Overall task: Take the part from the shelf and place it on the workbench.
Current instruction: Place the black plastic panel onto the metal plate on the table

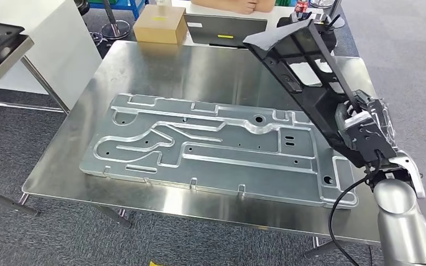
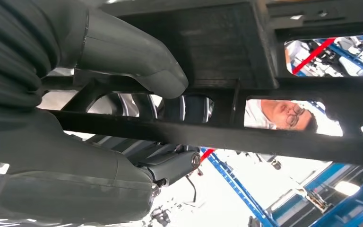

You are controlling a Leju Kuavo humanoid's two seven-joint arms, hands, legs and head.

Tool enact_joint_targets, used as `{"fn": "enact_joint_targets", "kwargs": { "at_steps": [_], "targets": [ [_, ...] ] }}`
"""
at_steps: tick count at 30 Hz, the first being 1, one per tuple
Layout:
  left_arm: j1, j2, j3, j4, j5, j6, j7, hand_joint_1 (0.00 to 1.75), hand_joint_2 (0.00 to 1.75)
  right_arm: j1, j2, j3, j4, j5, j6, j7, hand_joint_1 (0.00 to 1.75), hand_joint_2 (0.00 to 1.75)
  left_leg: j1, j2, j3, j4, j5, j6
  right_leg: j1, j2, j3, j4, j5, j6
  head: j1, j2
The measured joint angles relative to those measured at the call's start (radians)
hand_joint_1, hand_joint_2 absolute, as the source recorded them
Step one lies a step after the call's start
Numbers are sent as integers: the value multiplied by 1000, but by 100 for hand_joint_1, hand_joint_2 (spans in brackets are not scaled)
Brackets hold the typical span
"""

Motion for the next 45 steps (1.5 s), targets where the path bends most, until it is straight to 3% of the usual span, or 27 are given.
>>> {"fn": "enact_joint_targets", "kwargs": {
  "at_steps": [1,3,4,5,6,9,11,15,16,18,19,20,21,22,23,25,28,30,32,34,35,36,38,40,41,45],
  "targets": [
    [0,0,0,0,-1,-1,0,0,0,-11,5,11,9,21,0,4,175,175,1,1,-18,44,-24,-5,-2,-1,6,-3,-1,-6,0,0],
    [0,1,0,0,-6,-4,0,0,0,-38,18,38,39,69,1,14,175,175,7,4,-87,184,-80,-12,0,-3,12,-4,-5,-14,0,0],
    [0,1,0,0,-9,-6,1,0,0,-53,26,52,58,93,2,18,175,175,9,5,-119,240,-95,-14,0,-3,14,-4,-7,-15,0,0],
    [0,1,0,0,-12,-8,1,0,0,-71,35,66,82,119,3,25,175,175,12,6,-138,266,-93,-17,0,-2,16,-3,-8,-15,0,0],
    [0,1,0,0,-15,-10,2,0,0,-91,45,81,107,144,5,31,175,175,15,7,-135,247,-69,-19,-1,-2,19,-3,-10,-15,0,0],
    [-3,3,-2,0,-24,-13,3,0,0,-153,78,127,199,218,10,48,175,175,22,10,-50,48,33,-22,0,1,27,3,-19,-3,0,0],
    [-5,3,-4,0,-28,-15,5,0,0,-188,98,151,260,252,11,52,175,175,21,9,-24,-16,49,-15,3,3,24,6,-22,9,0,0],
    [-8,5,-6,0,-33,-16,13,0,0,-250,149,187,384,289,10,54,175,175,21,8,-24,-26,56,10,1,2,12,24,-35,28,1,0],
    [-9,6,-7,0,-34,-16,14,0,0,-266,162,194,413,296,7,53,175,175,22,8,-23,-29,58,15,0,1,-6,61,-56,31,1,0],
    [-12,7,-7,0,-35,-15,18,0,0,-294,193,206,473,319,1,52,175,175,21,8,-23,-30,57,20,-1,-1,-73,191,-113,36,1,0],
    [-12,7,-7,0,-36,-15,21,0,0,-305,209,213,504,334,-2,52,175,175,20,8,-22,-30,56,22,-1,-1,-109,254,-130,36,1,0],
    [-12,7,-7,0,-38,-15,23,0,0,-314,226,220,534,349,-4,51,175,175,19,8,-20,-30,54,22,-1,-1,-133,290,-130,35,1,0],
    [-13,7,-8,0,-39,-14,26,0,0,-320,242,226,562,363,-5,51,175,175,18,7,-18,-30,52,23,0,-1,-138,286,-111,32,1,0],
    [-13,7,-8,0,-39,-13,29,0,0,-325,256,232,587,376,-6,51,175,175,17,6,-14,-30,51,22,2,-1,-124,242,-75,26,1,0],
    [-13,7,-8,0,-40,-12,31,0,0,-331,270,238,608,388,-6,50,175,175,15,4,-11,-30,48,22,5,-1,-95,171,-32,18,1,0],
    [-15,6,-8,0,-40,-9,35,0,0,-344,297,250,645,413,-7,47,175,175,11,3,-9,-29,44,17,13,-1,-44,49,18,0,1,0],
    [-18,5,-8,0,-40,-5,43,0,0,-365,334,272,696,437,-8,43,175,175,13,5,-11,-32,43,1,21,-1,-30,3,22,-10,0,0],
    [-18,5,-7,0,-38,0,48,0,0,-377,357,284,734,448,-6,39,175,175,15,6,-12,-21,31,-10,15,-1,-20,-9,26,-16,0,0],
    [-18,6,-7,0,-35,5,52,0,87,-392,382,297,775,460,-5,35,87,175,17,7,-46,59,-15,-20,9,-2,-10,-19,28,-22,0,0],
    [-18,6,-7,0,-32,8,55,0,175,-400,403,311,817,468,-4,28,0,175,21,8,-111,190,-70,-29,10,-2,-8,-20,26,-28,0,0],
    [-18,6,-7,0,-31,9,56,0,131,-398,412,316,834,471,-3,25,0,175,23,8,-136,234,-80,-33,10,-2,-7,-19,25,-28,0,0],
    [-18,6,-7,0,-31,10,58,0,87,-395,420,321,850,473,-2,23,0,175,26,8,-144,242,-71,-36,10,-1,-7,-18,23,-27,0,0],
    [-18,6,-7,0,-30,13,60,0,0,-392,436,328,875,477,-2,21,0,175,31,10,-103,142,-2,-41,8,0,-5,-11,17,-22,0,0],
    [-19,5,-7,0,-29,18,63,0,0,-396,449,333,895,479,-3,20,0,175,32,11,-44,16,48,-38,9,1,-6,-1,8,-13,0,0],
    [-20,5,-7,0,-27,20,66,0,0,-398,454,335,904,480,-3,20,0,175,31,10,-29,-15,55,-33,11,1,-8,3,6,-9,0,0],
    [-23,2,-5,0,-22,21,81,0,0,-402,470,342,936,489,-3,25,0,175,29,8,-24,-30,55,-9,10,0,-14,15,-7,8,0,0]
  ]
}}
